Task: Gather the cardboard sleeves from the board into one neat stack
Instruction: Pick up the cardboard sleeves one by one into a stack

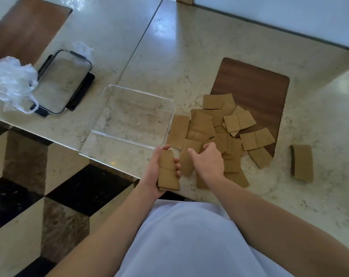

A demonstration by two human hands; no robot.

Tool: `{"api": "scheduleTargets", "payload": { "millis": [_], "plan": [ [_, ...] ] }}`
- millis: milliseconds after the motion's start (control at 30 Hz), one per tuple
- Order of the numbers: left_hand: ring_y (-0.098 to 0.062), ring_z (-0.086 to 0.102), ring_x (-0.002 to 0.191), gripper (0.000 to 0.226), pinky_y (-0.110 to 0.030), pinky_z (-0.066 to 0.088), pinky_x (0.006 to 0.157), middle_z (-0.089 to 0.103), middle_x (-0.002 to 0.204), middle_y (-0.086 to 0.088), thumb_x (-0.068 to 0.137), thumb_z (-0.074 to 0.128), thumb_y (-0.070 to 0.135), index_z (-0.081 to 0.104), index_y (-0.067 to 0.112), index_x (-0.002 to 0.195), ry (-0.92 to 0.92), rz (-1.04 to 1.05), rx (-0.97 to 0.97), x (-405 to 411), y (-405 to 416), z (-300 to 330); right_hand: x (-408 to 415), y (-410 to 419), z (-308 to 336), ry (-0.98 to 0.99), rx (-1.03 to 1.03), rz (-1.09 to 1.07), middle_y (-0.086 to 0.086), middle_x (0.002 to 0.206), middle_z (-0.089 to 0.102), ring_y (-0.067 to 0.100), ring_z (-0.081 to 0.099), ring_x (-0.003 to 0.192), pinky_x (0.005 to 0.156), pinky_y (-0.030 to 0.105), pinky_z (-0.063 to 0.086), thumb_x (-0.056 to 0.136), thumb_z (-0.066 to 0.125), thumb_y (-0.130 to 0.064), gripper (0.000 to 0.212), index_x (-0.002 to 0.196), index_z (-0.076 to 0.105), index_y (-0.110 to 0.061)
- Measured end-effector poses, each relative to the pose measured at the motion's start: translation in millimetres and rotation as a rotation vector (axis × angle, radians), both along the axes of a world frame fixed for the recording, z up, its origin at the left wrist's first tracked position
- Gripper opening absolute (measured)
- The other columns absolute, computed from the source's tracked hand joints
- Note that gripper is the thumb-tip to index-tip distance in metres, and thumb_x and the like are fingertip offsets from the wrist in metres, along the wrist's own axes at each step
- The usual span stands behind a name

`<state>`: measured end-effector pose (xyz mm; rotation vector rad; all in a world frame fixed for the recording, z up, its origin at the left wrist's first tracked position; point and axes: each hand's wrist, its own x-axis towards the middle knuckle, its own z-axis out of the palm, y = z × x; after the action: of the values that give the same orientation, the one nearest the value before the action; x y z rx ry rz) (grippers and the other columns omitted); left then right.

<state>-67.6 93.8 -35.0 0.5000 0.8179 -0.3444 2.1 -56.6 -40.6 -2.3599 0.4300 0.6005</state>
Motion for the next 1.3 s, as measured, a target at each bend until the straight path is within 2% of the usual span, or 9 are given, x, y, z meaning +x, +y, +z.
{"api": "scheduleTargets", "payload": {
  "millis": [100, 233, 400, 533, 667, 800, 933, 1033, 1300],
  "plan": [
    [-0.033, 0.067, 0.081, 0.047, -0.042, 0.057, 0.071, 0.068, 0.098, -0.025, 0.097, 0.054, 0.058, 0.067, 0.021, 0.123, -0.034, 0.043, -0.058, -5.7, 7.3, 2.9, 3.8, 14.2, 1.3, 0.003, -0.099, 0.078, 0.010, 0.128, 0.056, 0.035, 0.063, 0.111, 0.085, 0.044, 0.052, 0.084, 0.078, -0.050, 0.072, 0.132, 0.043, -0.009],
    [-0.034, 0.066, 0.083, 0.039, -0.043, 0.053, 0.073, 0.066, 0.101, -0.025, 0.100, 0.053, 0.029, 0.060, 0.022, 0.138, -0.035, 0.029, -0.058, -12.8, 12.3, 5.3, 8.8, 22.4, 1.6, 0.028, -0.124, 0.070, 0.015, 0.133, 0.053, 0.037, 0.060, 0.116, 0.091, 0.046, 0.052, 0.085, 0.080, -0.038, 0.069, 0.132, 0.041, -0.005],
    [-0.031, 0.061, 0.076, 0.038, -0.036, 0.050, 0.062, 0.064, 0.096, -0.022, 0.103, 0.050, 0.030, 0.057, 0.021, 0.139, 0.010, -0.083, -0.042, -12.9, 10.9, 6.3, 16.2, 12.9, 1.4, 0.002, -0.010, 0.089, 0.010, 0.108, 0.061, 0.027, 0.060, 0.091, 0.080, 0.043, 0.054, 0.093, 0.065, -0.036, 0.029, 0.104, 0.060, -0.010],
    [-0.022, 0.055, 0.066, 0.039, -0.030, 0.046, 0.052, 0.060, 0.087, -0.015, 0.104, 0.054, 0.031, 0.051, 0.018, 0.141, 0.025, -0.237, 0.066, -9.9, -1.1, 1.2, 16.9, -18.3, 10.1, -0.028, 0.196, -0.059, 0.000, 0.077, 0.061, 0.020, 0.057, 0.072, 0.057, 0.032, 0.043, 0.092, 0.070, -0.038, 0.030, 0.077, 0.058, -0.015],
    [-0.025, 0.064, 0.070, 0.032, -0.033, 0.052, 0.056, 0.069, 0.097, -0.018, 0.099, 0.065, 0.032, 0.067, 0.021, 0.129, -0.043, -0.275, 0.162, 2.1, -11.9, 4.2, 9.0, -41.1, 25.9, 0.118, 0.427, -0.126, 0.002, 0.075, 0.063, 0.017, 0.058, 0.069, 0.064, 0.031, 0.047, 0.097, 0.066, -0.034, 0.027, 0.087, 0.066, -0.010],
    [-0.034, 0.073, 0.097, 0.039, -0.041, 0.060, 0.068, 0.072, 0.124, -0.022, 0.094, 0.071, 0.027, 0.065, 0.017, 0.132, -0.084, -0.360, 0.138, 8.5, -21.5, 7.3, -4.5, -44.9, 33.4, 0.238, 0.482, 0.010, 0.001, 0.067, 0.058, 0.012, 0.054, 0.059, 0.065, 0.030, 0.045, 0.102, 0.058, -0.028, 0.025, 0.096, 0.069, -0.006],
    [-0.034, 0.075, 0.093, 0.037, -0.045, 0.062, 0.073, 0.074, 0.111, -0.024, 0.085, 0.077, 0.010, 0.073, 0.010, 0.122, -0.133, -0.514, 0.160, 7.8, -27.7, 6.7, -14.5, -43.5, 36.7, 0.213, 0.547, 0.101, -0.004, 0.060, 0.061, 0.008, 0.057, 0.053, 0.052, 0.023, 0.048, 0.096, 0.070, -0.020, 0.012, 0.090, 0.071, -0.009],
    [-0.039, 0.072, 0.097, 0.050, -0.053, 0.060, 0.087, 0.071, 0.113, -0.028, 0.083, 0.073, 0.001, 0.064, 0.004, 0.131, -0.154, -0.527, 0.136, 6.0, -29.2, 5.8, -15.6, -49.4, 34.0, 0.217, 0.574, 0.031, -0.002, 0.057, 0.061, 0.008, 0.057, 0.048, 0.045, 0.020, 0.048, 0.092, 0.074, -0.015, 0.008, 0.088, 0.069, -0.010],
    [-0.046, 0.066, 0.100, 0.052, -0.052, 0.060, 0.081, 0.064, 0.115, -0.036, 0.089, 0.061, -0.008, 0.050, -0.006, 0.140, -0.232, -0.490, 0.094, 2.0, -30.2, 13.0, -17.8, -59.7, 26.6, 0.175, 0.565, -0.088, 0.004, 0.065, 0.070, 0.013, 0.067, 0.054, 0.043, 0.016, 0.044, 0.097, 0.068, -0.017, 0.009, 0.092, 0.068, -0.009]
  ]
}}
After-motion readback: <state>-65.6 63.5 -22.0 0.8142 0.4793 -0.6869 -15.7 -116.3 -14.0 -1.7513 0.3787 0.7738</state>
